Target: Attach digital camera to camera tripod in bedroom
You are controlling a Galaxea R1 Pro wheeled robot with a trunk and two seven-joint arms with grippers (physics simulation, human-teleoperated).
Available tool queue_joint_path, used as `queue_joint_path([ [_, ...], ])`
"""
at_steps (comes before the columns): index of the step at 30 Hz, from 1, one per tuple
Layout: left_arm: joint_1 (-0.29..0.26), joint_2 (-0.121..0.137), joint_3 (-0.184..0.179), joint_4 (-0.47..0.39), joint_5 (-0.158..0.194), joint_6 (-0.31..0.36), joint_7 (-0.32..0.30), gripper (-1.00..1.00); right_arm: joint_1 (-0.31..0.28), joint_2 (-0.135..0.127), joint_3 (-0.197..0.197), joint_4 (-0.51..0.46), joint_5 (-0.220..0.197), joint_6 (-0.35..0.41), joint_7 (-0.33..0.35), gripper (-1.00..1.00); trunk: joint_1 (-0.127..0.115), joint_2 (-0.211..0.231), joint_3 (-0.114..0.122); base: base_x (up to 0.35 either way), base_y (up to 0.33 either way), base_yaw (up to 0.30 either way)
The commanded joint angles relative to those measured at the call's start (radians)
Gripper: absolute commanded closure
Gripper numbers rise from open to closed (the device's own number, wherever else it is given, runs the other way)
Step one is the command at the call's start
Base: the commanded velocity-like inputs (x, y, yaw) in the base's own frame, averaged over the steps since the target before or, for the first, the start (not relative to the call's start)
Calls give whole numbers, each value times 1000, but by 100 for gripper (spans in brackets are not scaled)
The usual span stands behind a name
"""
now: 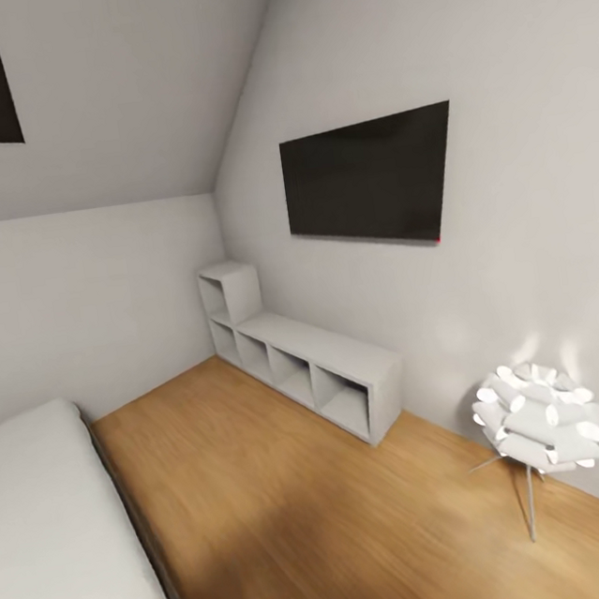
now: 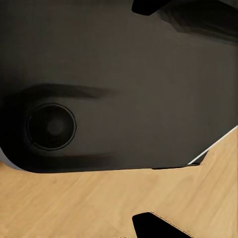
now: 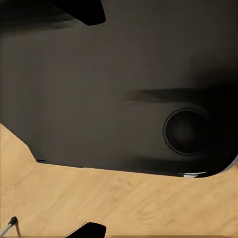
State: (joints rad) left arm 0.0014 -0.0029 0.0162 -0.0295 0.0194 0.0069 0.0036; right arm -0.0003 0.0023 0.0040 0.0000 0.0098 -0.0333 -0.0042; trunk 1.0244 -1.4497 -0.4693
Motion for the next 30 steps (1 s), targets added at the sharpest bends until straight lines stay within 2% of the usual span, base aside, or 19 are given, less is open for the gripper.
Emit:
queue_joint_path([
  [1,0,0,1,-1,2,1,1,-100,0,0,0,0,1,-3,0,-100,1,0,-1,323,0,-1],
  [30,0,0,3,-1,2,-5,3,-100,0,-1,0,0,3,-3,0,-100,1,0,-1,323,0,-4],
])
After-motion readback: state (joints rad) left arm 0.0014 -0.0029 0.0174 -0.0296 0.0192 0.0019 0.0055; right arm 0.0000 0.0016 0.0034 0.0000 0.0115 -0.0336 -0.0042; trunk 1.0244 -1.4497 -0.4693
